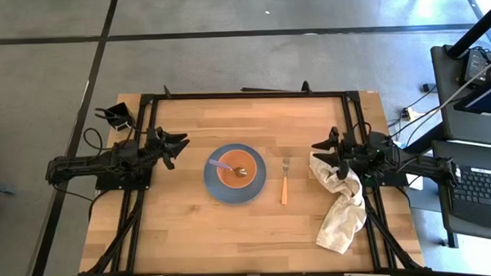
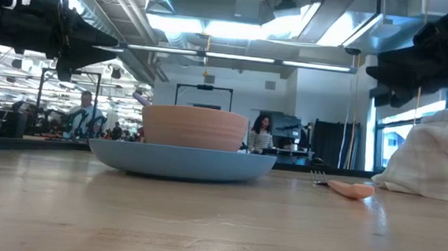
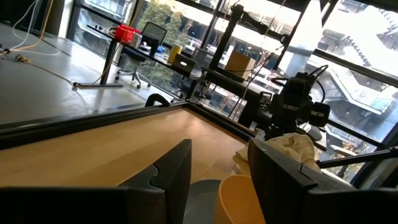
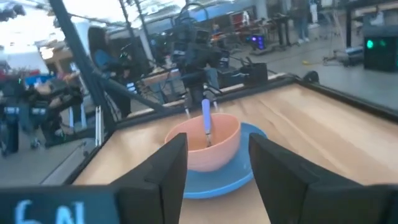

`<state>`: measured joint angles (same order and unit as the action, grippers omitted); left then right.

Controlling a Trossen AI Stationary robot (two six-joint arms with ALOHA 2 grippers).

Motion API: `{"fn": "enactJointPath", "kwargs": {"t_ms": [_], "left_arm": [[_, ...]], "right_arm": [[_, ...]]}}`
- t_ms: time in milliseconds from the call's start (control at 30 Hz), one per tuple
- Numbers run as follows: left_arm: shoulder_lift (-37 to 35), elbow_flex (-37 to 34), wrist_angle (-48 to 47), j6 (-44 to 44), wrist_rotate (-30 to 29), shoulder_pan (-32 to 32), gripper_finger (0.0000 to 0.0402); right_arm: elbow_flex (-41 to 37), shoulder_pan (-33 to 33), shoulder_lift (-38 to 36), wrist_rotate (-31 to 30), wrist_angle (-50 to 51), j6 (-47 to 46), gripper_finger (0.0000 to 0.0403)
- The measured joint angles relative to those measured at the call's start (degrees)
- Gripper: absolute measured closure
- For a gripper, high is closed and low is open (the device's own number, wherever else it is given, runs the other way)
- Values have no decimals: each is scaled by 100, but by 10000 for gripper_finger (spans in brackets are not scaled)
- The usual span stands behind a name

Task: Set table place
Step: Return to Home Position

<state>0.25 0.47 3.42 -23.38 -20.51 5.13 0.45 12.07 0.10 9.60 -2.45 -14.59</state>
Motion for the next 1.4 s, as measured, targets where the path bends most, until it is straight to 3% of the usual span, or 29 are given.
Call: {"fn": "enactJointPath", "kwargs": {"t_ms": [233, 700, 1400], "left_arm": [[0, 0, 0, 0, 0, 0, 250], [0, 0, 0, 0, 0, 0, 250], [0, 0, 2, 0, 2, 0, 250]], "right_arm": [[0, 1, 0, 8, -5, 237, 231], [0, 1, 2, 5, -8, -1063, 231], [-2, 1, 4, 5, -8, -1071, 231]]}}
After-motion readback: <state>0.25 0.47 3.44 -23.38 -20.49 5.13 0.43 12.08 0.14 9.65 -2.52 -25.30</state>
